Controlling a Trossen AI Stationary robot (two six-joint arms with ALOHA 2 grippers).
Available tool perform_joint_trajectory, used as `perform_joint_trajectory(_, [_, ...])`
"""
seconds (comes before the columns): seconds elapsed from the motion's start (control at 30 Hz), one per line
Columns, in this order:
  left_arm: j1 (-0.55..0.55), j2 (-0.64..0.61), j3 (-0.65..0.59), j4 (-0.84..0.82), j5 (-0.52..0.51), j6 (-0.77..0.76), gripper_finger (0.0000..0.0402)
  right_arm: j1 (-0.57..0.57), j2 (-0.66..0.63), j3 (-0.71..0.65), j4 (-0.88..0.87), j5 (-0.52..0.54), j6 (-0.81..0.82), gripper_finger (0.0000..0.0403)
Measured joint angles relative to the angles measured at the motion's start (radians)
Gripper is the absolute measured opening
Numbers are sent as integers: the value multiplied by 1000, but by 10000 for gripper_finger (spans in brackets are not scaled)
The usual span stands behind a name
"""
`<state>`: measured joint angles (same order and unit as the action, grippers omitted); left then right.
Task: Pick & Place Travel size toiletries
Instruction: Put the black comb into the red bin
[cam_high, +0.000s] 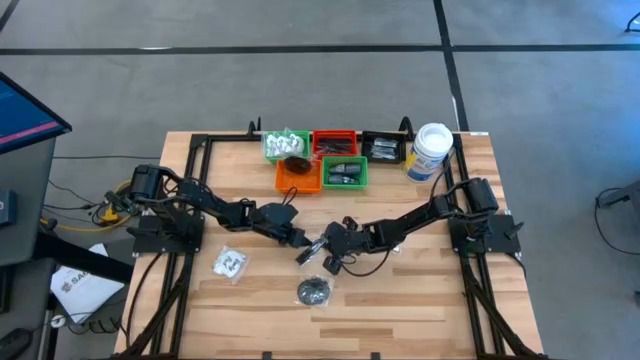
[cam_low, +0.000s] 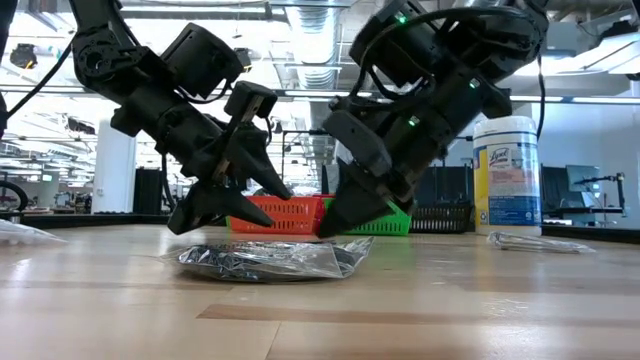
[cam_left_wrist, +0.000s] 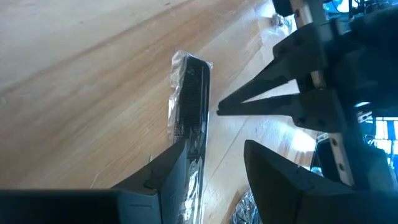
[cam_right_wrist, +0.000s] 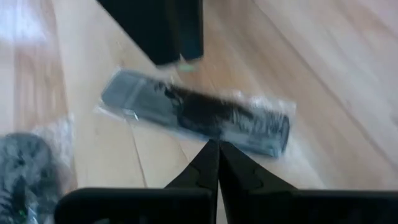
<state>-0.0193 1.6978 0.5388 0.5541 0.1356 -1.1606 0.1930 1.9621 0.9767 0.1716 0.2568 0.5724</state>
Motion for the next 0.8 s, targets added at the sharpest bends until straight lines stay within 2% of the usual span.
perform_joint_trajectory(0.23, [0, 0, 0, -1, 4, 0, 157, -2, -4, 52, -38, 3, -74, 0])
perform_joint_trajectory(0.43, [0, 0, 0, -2, 4, 0, 157, -11, 10, 50, -79, -2, -69, 0])
perform_joint_trajectory(0.8, [0, 0, 0, -5, 4, 1, 157, -20, 33, 53, -52, -44, -48, 0])
